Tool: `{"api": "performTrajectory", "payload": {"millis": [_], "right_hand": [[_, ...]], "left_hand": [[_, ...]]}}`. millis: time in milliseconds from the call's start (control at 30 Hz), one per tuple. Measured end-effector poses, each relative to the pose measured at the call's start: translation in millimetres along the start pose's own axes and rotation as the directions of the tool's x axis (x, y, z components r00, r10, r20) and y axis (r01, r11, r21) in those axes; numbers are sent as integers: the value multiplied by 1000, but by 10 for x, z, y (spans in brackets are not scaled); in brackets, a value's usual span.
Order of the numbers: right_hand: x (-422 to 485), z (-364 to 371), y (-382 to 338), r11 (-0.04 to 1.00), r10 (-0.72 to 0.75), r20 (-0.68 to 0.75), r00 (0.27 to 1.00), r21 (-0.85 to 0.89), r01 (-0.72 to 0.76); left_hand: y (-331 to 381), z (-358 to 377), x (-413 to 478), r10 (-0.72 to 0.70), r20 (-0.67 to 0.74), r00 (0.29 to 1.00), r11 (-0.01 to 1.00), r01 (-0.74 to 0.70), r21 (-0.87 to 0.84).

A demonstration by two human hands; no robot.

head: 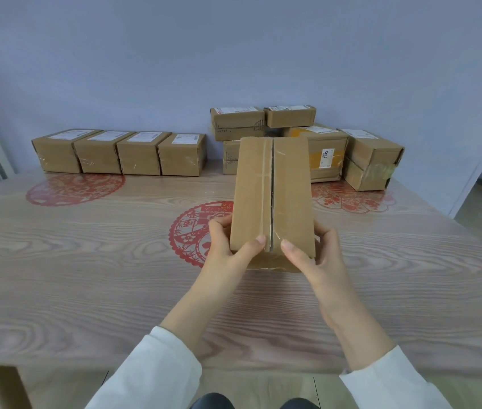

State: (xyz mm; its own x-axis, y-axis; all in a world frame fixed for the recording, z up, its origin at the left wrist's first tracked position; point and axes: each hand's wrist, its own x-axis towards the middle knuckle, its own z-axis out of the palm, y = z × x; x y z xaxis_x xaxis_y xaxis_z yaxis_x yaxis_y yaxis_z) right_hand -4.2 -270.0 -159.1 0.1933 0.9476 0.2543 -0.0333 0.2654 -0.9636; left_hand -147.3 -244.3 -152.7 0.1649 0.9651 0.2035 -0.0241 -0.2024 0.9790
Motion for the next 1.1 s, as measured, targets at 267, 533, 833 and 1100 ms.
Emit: {"api": "performTrajectory", "payload": {"millis": [267,533,833,1100], "right_hand": [[-45,-20,-1,1000,-24,41,999,-3,24],[-32,-7,-28,999,-32,-3,999,-41,32],[-15,17,8,992,-39,-67,997,-119,31],[-34,23,-20,995,-35,-53,998,-100,30]], "left_hand": [[-14,-27,1,32,60,998,998,-29,-48],[46,-1,-9,123,40,992,992,-121,-42],[7,12,-31,129,29,991,991,-130,39],[42,3,5,46,-11,999,996,-45,79]]}}
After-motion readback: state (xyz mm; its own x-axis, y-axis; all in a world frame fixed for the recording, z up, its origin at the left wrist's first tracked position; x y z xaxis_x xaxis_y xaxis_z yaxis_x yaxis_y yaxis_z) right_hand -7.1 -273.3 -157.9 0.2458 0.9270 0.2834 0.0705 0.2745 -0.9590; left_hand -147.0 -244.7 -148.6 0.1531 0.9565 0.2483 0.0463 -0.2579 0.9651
